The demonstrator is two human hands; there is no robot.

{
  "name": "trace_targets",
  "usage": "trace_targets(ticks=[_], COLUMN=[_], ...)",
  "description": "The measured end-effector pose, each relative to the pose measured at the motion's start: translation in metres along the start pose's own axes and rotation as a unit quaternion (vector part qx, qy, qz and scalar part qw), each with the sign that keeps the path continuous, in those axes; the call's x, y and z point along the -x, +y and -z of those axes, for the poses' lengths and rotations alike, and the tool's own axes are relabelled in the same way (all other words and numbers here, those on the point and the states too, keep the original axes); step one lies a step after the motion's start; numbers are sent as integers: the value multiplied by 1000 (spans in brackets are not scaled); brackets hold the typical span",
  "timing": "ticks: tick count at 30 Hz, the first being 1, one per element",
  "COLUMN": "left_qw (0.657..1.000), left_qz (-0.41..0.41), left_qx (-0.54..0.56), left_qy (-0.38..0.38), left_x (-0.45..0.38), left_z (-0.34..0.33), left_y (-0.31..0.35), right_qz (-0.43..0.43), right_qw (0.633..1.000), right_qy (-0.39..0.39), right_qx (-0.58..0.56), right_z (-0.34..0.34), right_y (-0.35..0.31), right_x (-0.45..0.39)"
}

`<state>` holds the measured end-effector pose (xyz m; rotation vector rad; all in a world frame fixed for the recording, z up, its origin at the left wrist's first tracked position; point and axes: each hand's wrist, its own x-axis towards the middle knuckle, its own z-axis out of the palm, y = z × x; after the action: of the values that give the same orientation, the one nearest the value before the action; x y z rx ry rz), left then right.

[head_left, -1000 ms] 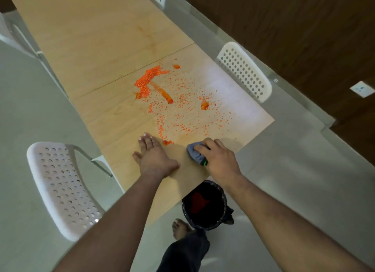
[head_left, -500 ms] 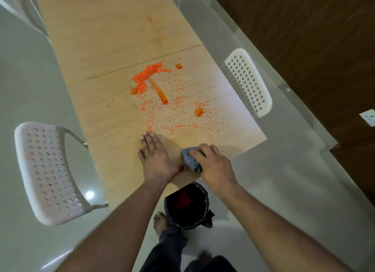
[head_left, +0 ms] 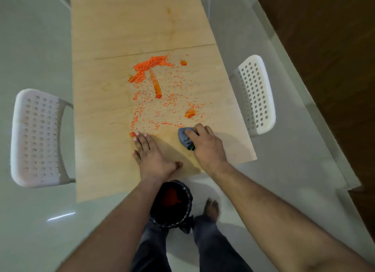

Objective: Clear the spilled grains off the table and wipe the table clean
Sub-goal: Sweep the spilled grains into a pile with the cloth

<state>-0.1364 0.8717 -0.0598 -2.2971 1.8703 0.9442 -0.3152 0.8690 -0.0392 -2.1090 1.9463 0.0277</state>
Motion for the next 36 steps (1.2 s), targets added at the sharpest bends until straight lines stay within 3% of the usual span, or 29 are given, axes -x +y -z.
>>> trace_targets(ticks=[8, 13, 21, 26, 31, 36], left_qw=[997, 997, 997, 998, 1000, 999], left_qz=[66, 62, 73, 56, 14, 15], left_qx=[40, 33, 24, -1, -2, 13], left_qy=[15, 22, 17, 7, 9, 28], left_x=[1, 0, -2, 5, 16, 1], left_z=[-21, -27, -26, -24, -32, -39], left_y=[17, 17, 18, 28, 46, 68], right_qz=[153, 174, 154, 185, 204, 216], right_qw=[988, 984, 988, 982, 978, 976], right_qy=[-17, -37, 6, 26, 25, 15], right_qx=[-5, 12, 30, 25, 20, 19], right_z=[-15, -17, 26, 25, 10, 13], right_y=[55, 87, 72, 77, 122, 152], right_x=[82, 50, -54, -11, 48, 20])
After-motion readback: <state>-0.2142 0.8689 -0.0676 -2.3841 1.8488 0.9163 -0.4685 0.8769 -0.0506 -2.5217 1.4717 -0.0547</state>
